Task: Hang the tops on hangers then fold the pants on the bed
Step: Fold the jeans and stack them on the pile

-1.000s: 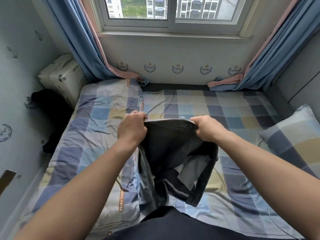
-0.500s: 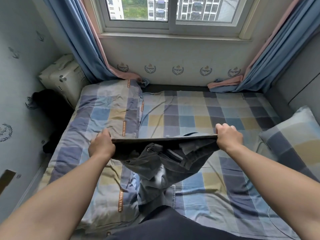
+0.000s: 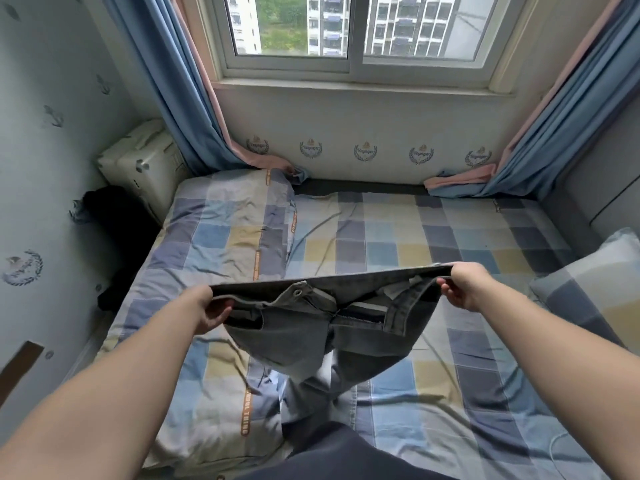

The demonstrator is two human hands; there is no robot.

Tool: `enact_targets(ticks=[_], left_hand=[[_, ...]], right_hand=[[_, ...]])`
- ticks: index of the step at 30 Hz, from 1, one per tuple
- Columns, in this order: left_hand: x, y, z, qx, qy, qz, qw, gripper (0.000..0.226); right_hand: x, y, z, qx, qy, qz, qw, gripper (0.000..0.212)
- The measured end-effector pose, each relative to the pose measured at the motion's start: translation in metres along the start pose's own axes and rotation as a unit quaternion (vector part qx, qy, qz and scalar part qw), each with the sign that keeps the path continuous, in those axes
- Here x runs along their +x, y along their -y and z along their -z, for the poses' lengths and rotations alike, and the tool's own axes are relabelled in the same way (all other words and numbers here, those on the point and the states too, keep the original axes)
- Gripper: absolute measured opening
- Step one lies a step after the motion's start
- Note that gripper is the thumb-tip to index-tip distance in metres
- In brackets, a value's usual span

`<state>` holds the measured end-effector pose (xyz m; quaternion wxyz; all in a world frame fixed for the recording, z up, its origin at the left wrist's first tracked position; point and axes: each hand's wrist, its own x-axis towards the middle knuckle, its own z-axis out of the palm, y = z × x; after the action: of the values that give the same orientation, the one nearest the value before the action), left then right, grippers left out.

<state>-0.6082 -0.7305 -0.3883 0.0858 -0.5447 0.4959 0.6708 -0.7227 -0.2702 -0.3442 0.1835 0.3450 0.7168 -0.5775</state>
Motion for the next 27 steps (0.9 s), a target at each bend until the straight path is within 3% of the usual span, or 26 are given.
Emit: enact_targets(ticks=[5, 9, 14, 19, 22, 27], left_hand=[[-0.049, -0.091, -0.022, -0.131, 0.047, -0.105, 0.985, 0.038], [-0.109, -0.175, -0.034, -0.168, 0.083, -0.19, 0.964, 0.047], [-0.204, -0.267, -0.044, -0.202, 0.131, -0.338, 0.91, 0.041], [-0.289, -0.332, -0.044, -0.162, 0.178, -0.455, 0.857, 0.032], [-0.328, -0.364, -0.044, -0.165, 0.168, -0.528, 0.816, 0.021], [-0.367, -0.408, -0.041, -0.146, 0.069, -0.639, 0.752, 0.041]], right_hand=[[-0.027, 0.087, -0.009, 0.037, 0.0, 0.117, 0.992, 0.035], [-0.054, 0.176, -0.002, 0.053, -0.006, 0.225, 0.973, 0.047], [-0.106, 0.291, 0.026, 0.116, -0.023, 0.309, 0.944, 0.034], [-0.177, 0.379, 0.057, 0.222, -0.003, 0.351, 0.91, 0.026], [-0.222, 0.415, 0.072, 0.266, 0.04, 0.361, 0.893, 0.016], [-0.288, 0.446, 0.088, 0.249, 0.17, 0.412, 0.86, 0.014]])
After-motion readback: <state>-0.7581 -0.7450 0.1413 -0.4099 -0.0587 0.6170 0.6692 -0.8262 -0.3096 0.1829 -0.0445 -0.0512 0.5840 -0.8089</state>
